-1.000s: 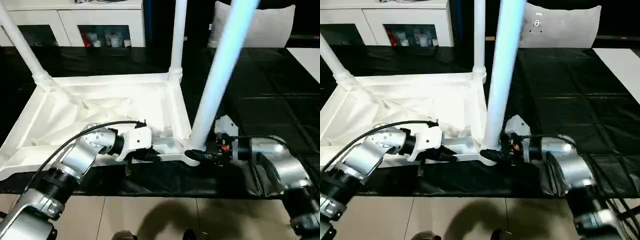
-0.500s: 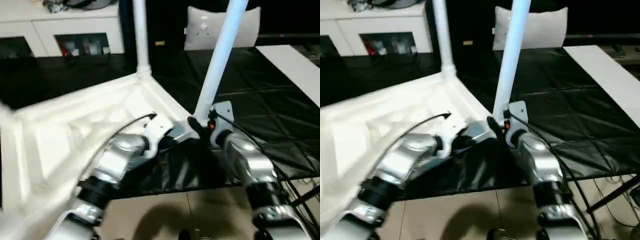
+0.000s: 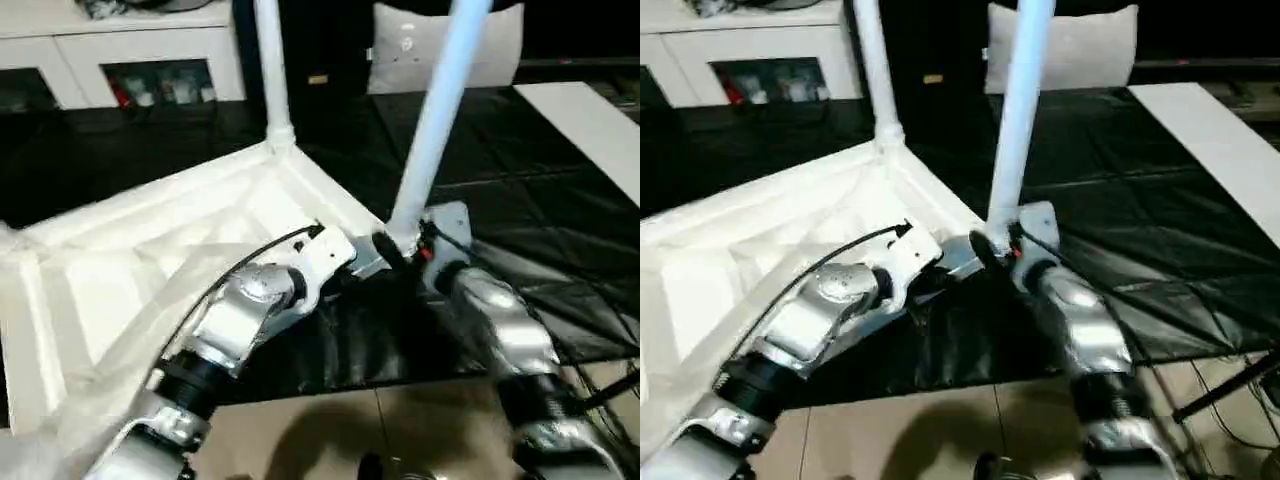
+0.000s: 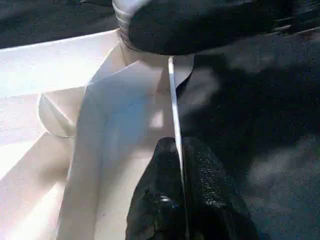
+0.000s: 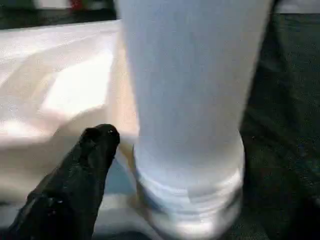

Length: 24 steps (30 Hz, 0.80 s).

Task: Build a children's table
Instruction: Rotate leg to tighten

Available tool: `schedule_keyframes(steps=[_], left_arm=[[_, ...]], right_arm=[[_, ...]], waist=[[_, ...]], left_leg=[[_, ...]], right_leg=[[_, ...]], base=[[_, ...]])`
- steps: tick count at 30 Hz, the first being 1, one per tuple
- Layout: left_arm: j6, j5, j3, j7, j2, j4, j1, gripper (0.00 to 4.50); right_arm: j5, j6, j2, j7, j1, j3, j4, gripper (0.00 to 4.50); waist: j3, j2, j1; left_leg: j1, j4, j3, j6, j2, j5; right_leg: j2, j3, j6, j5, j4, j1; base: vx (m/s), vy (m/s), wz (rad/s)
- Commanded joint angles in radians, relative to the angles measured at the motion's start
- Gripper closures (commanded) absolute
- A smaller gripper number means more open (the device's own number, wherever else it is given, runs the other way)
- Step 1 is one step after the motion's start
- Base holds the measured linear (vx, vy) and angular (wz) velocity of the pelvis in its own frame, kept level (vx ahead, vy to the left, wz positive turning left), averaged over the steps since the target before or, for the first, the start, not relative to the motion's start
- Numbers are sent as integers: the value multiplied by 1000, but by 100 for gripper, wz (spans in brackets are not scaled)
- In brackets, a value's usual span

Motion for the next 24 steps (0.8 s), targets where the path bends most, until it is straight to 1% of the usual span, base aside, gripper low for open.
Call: schedule_keyframes(steps=[1, 2, 3, 4, 5, 6, 7, 8, 9, 10, 11, 12, 13, 14, 15, 16, 17, 18, 19, 20, 21, 23, 24], left_arm=[[-59, 24, 1, -53, 41, 17, -27, 450], [-71, 21, -1, -79, 57, 21, -25, 450], [-101, 23, -10, -115, 79, 29, -23, 450], [-123, 25, -18, -143, 97, 33, -21, 450], [-123, 25, -18, -143, 97, 33, -21, 450], [-152, 20, -26, -186, 118, 35, -18, 450], [-186, -1, -42, -248, 149, 38, -15, 450], [-187, -1, -42, -249, 150, 38, -15, 450], [-187, -1, -42, -249, 150, 38, -15, 450], [-218, -23, -59, -322, 182, 37, -13, 450], [-218, -23, -59, -322, 182, 37, -13, 450], [-272, -30, -88, -413, 223, 38, -13, 450], [-280, -30, -92, -426, 228, 39, -14, 450], [-297, -32, -101, -457, 241, 44, -17, 450], [-307, -32, -105, -474, 246, 50, -21, 450], [-317, -30, -109, -488, 249, 58, -26, 450], [-325, -28, -112, -500, 251, 63, -29, 450], [-343, -28, -119, -529, 258, 69, -33, 450], [-347, -29, -120, -537, 259, 70, -34, 450], [-364, -24, -126, -552, 264, 76, -38, 450], [-370, -20, -127, -553, 265, 82, -41, 450], [-378, -22, -128, -555, 266, 89, -45, 450], [-383, -24, -129, -558, 267, 93, -47, 450]], right_arm=[[29, -25, -47, 129, 18, 36, -49, 6], [33, -38, -77, 172, 22, 37, -56, 6], [36, -51, -112, 220, 22, 37, -57, 6], [37, -61, -135, 254, 21, 35, -55, 6], [37, -61, -135, 254, 21, 35, -55, 6], [45, -68, -165, 308, 18, 34, -55, 6], [60, -74, -201, 383, 13, 35, -56, 6], [60, -74, -202, 384, 13, 35, -56, 6], [60, -74, -202, 384, 13, 35, -56, 6], [65, -82, -235, 447, 7, 51, -61, 6], [65, -82, -235, 447, 7, 51, -61, 6], [46, -116, -278, 527, -3, 98, -61, 6], [43, -121, -284, 538, -4, 104, -61, 6], [37, -135, -299, 577, -11, 126, -57, 6], [35, -138, -306, 604, -16, 141, -53, 6], [35, -140, -308, 623, -23, 149, -44, 6], [34, -143, -309, 637, -29, 156, -36, 6], [30, -151, -305, 657, -43, 164, -13, 6], [30, -153, -304, 663, -47, 165, -7, 22], [25, -163, -302, 689, -60, 173, 14, 32], [24, -165, -300, 701, -66, 177, 24, 40], [28, -167, -301, 710, -72, 183, 32, 66], [32, -170, -302, 714, -75, 186, 36, 66]], waist=[[-68, -12, 9], [-70, -16, 10], [-72, -15, 11], [-78, -16, 13], [-83, -15, 16], [-82, -16, 18], [-81, -15, 20], [-81, -15, 25], [-80, -15, 30], [-78, -15, 34], [-75, -18, 35], [-74, -15, 39], [-71, -15, 41], [-69, -16, 46], [-68, -16, 48], [-65, -18, 52], [-65, -17, 55], [-65, -19, 56], [-65, -19, 57], [-65, -19, 59], [-68, -18, 60], [-68, -19, 62], [-70, -20, 64]], left_leg=[[-24, -64, 12, 124, 6, -150], [-28, -63, 12, 132, 7, -129], [-29, -61, 13, 133, 7, -119], [-33, -58, 12, 145, 8, -85], [-35, -56, 11, 154, 9, -55], [-39, -54, 11, 176, 12, -12], [-37, -53, 11, 185, 14, -3], [-37, -52, 12, 198, 14, 0], [-34, -53, 14, 202, 17, 8], [-33, -53, 15, 200, 17, 3], [-33, -55, 15, 199, 17, -5], [-29, -57, 15, 194, 19, -19], [-28, -58, 16, 187, 20, -35], [-25, -60, 18, 181, 21, -50], [-25, -60, 19, 178, 22, -54], [-21, -63, 21, 169, 23, -69], [-20, -63, 21, 166, 21, -77], [-20, -65, 21, 158, 23, -83], [-20, -64, 22, 156, 22, -87], [-19, -65, 21, 152, 25, -83], [-20, -65, 21, 153, 25, -76], [-22, -64, 21, 159, 27, -56], [-23, -62, 21, 165, 25, -42]], right_leg=[[-63, 62, -26, -425, -73, 68], [-61, 64, -34, -405, -68, 70], [-61, 66, -39, -393, -63, 68], [-60, 72, -54, -351, -53, 70], [-61, 74, -66, -312, -45, 70], [-60, 76, -89, -261, -38, 66], [-59, 76, -99, -250, -36, 64], [-60, 77, -107, -245, -35, 65], [-60, 79, -115, -245, -33, 62], [-60, 79, -118, -256, -34, 62], [-60, 78, -116, -269, -37, 60], [-60, 78, -115, -292, -38, 58], [-60, 80, -111, -307, -38, 58], [-59, 81, -109, -323, -41, 55], [-60, 82, -107, -329, -42, 55], [-60, 84, -106, -346, -46, 52], [-60, 82, -107, -356, -46, 52], [-60, 84, -103, -362, -46, 52], [-60, 84, -104, -364, -47, 52], [-62, 87, -106, -358, -45, 52], [-62, 88, -114, -343, -42, 53], [-62, 90, -123, -313, -36, 54], [-61, 91, -126, -298, -34, 56]], base=[[0, 0, 0], [0, 0, 0], [0, 0, 0], [0, 0, 0], [0, 0, 0], [0, 0, 0], [0, 0, 0], [0, 0, 0], [0, 0, 0], [0, 0, 0], [0, 0, 0], [0, 0, 0], [0, 0, 0], [0, 0, 0], [0, 0, 0], [0, 0, 0], [0, 0, 0], [0, 0, 0], [0, 0, 0], [0, 0, 0], [0, 0, 0], [0, 0, 0], [0, 0, 0]])
